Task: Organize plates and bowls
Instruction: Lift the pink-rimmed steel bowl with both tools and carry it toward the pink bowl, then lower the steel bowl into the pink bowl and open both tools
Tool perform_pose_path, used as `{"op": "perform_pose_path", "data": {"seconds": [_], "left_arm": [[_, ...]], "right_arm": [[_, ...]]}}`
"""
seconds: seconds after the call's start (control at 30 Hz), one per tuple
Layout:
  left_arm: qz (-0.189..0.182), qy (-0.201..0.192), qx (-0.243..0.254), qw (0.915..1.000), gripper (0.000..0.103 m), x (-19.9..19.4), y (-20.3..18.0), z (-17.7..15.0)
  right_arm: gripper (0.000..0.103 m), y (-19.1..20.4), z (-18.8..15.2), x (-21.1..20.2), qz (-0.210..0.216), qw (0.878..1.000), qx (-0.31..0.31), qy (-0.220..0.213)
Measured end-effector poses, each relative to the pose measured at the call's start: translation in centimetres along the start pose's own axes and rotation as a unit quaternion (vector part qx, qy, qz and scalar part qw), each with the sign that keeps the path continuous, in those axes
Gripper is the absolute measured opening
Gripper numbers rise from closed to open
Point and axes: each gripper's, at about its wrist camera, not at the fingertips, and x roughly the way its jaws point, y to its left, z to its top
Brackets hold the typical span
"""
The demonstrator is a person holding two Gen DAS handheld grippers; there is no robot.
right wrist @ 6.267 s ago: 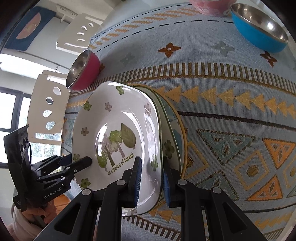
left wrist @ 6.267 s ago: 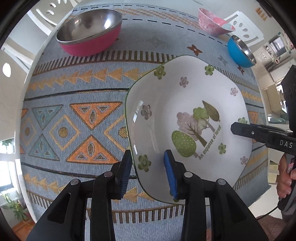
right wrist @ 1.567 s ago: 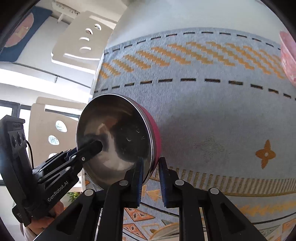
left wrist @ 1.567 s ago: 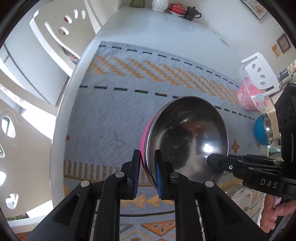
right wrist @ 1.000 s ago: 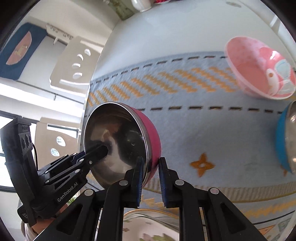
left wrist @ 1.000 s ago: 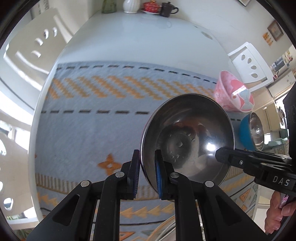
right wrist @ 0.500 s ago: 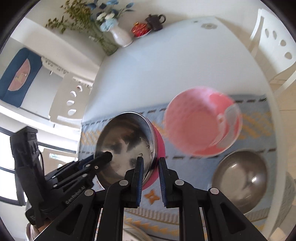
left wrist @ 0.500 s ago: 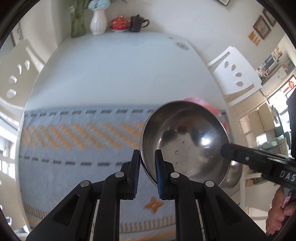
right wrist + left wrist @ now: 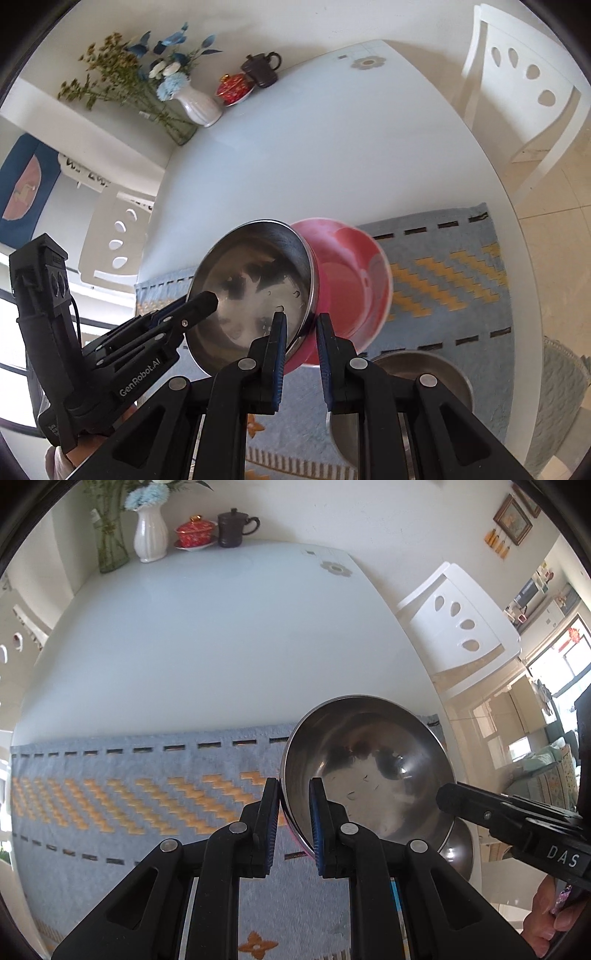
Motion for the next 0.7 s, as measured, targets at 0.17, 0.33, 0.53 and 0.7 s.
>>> {"op": "perform_pose_path", "data": {"seconds": [0.17,0.33,0.53,0.7], "left_arm": [[0.003,0.013,0.007,0.9999,0.013,1.7,-0.5,0.1],[0.006,0.019,0.013,0.9997,0.013,2.6,-0.9,0.2],[0.012,0.024,0.018,0.9995,0.015,3.4,-1.4,0.3],[0.003,0.037,0.016,0.9992,0.017,3.8,-1.6,0.2]], "right_arm": [[0.016,-0.9,0.2,0.7,-0.005,1.0,-0.002,0.0],[0.016,-1.6,0.3,1.4,-0.011,1.0,-0.001,0.003],[0.016,-2.6,0.5,1.9,-0.002,1.0,0.012,0.001],[0.016,-3.3,0.5,2.0,0.025,0.999,0.026,0.008]]}}
